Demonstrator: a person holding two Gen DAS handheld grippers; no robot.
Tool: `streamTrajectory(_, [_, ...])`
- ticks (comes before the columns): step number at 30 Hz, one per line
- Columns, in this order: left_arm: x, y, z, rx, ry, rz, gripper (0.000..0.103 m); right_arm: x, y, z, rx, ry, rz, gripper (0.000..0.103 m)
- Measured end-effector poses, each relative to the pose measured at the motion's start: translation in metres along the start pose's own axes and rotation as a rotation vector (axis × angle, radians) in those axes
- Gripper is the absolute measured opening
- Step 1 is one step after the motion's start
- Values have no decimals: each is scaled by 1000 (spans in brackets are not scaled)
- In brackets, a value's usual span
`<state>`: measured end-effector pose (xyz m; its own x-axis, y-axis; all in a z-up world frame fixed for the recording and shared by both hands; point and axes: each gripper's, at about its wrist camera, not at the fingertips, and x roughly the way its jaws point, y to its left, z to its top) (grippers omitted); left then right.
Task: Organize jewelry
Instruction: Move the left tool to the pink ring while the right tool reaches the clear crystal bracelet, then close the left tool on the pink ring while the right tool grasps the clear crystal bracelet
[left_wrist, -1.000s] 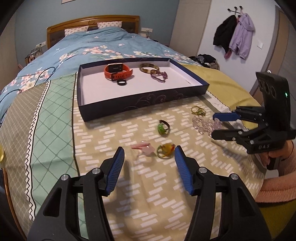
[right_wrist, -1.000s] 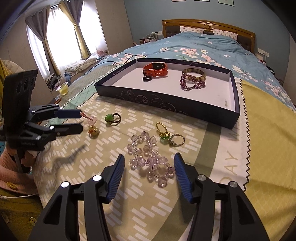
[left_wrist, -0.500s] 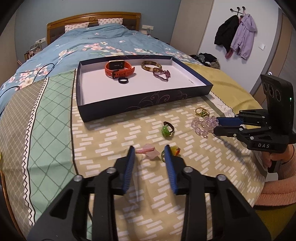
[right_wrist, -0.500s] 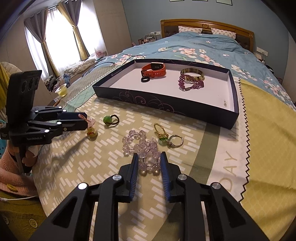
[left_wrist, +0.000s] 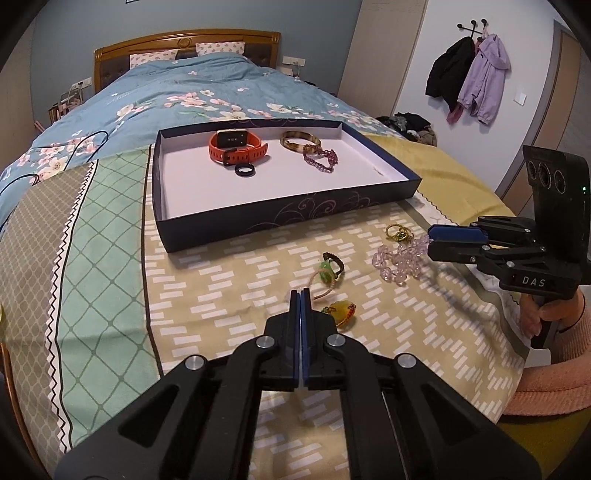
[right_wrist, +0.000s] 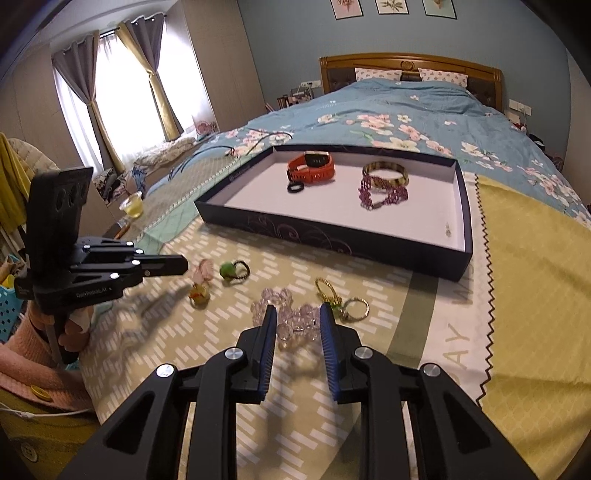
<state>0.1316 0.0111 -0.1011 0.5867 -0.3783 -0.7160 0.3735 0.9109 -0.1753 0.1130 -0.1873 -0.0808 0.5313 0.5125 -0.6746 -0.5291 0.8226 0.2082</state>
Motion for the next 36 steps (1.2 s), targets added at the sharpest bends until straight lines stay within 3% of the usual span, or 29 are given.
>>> streamTrajectory(4, [0,0,-1,-4,2,1,4,-2,2,4,0,-12,10,17])
streamTrajectory(6, [-2,1,-2,-6,-4,6,27,-2,3,5,-1,-12,10,17])
streamTrajectory(7, [-2,1,-2,-4,-6,8,28,-2,3,5,-1,-11,10,17])
streamTrajectory(16, [8,-5,5,41,23,7,28,6,2,2,2,18,9,18])
streamTrajectory(20, [12,-7,11,62,28,5,28,12,0,0,15,46,9,25])
streamTrajectory(23, [19,-9,11,67,50,2,11,17,1,-1,11,70,15,36])
streamTrajectory(26, [19,-9,11,69,47,1,10,24,4,-2,-7,102,8,39])
streamTrajectory(29, [18,-8,10,58,40,2,7,25,9,-1,-33,103,6,31])
streamTrajectory(30, [16,-6,10,52,35,0,4,24,10,-1,-37,99,7,20])
streamTrajectory(32, [15,-4,10,41,29,-6,4,21,10,0,-36,83,6,20])
streamTrajectory(33, [14,-4,10,37,27,-10,4,20,10,0,-36,79,10,13])
streamTrajectory(36, [10,-2,9,28,14,-12,4,15,10,3,-28,59,24,12])
